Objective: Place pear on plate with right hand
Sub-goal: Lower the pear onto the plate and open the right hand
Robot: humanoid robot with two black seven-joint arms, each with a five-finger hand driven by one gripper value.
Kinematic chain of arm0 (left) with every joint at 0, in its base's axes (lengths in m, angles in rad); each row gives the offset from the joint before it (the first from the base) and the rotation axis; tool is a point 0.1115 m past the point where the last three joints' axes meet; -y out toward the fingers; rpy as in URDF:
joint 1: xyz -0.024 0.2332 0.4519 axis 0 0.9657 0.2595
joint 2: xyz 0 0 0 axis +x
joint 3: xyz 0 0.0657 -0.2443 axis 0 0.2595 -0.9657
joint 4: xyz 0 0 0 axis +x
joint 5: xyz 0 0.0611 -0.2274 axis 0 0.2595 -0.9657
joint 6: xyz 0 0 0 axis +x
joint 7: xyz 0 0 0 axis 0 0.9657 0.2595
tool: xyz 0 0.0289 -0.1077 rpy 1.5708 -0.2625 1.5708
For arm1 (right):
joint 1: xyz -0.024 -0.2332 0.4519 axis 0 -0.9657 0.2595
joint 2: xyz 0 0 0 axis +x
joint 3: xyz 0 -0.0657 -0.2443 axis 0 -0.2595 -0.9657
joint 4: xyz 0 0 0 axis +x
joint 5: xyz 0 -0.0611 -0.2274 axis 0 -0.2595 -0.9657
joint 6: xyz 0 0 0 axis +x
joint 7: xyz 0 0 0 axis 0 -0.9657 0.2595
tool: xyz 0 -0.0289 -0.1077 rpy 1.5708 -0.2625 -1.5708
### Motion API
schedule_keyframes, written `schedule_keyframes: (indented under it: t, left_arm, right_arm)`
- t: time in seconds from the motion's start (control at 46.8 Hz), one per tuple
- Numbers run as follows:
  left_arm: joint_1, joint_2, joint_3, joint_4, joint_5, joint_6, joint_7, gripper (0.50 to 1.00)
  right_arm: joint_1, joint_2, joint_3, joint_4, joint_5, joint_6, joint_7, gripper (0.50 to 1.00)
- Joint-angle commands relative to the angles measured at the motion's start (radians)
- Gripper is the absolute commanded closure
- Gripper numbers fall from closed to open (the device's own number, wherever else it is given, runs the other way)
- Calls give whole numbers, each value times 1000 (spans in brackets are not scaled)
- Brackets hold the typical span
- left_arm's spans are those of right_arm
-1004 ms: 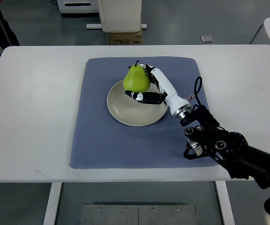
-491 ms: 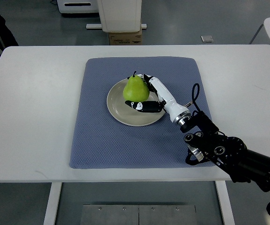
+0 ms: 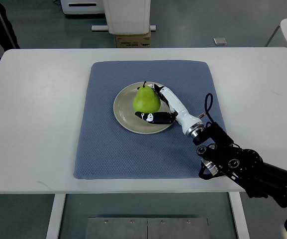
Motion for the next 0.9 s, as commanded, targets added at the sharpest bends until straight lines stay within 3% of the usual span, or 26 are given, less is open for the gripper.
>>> schedule_keyframes:
  t: [0.0, 0.085, 0.235, 0.684, 0.876]
  left_arm:
    - [0, 0, 0, 0, 0, 0, 0, 500]
    - [0, 0, 0, 0, 0, 0, 0, 500]
    - [0, 0, 0, 0, 0, 0, 0, 500]
    - [0, 0, 0, 0, 0, 0, 0, 500]
    - [0, 0, 0, 0, 0, 0, 0, 500]
  right_arm:
    - [0, 0, -1, -6, -1, 0, 0, 628]
    - [0, 0, 1, -16, -1, 0, 0, 574]
    - [0, 0, 1, -26, -2, 0, 0, 532]
    - [4, -3, -12, -18, -2, 2, 0, 513]
    - [6, -64, -10, 7, 1, 3, 0, 513]
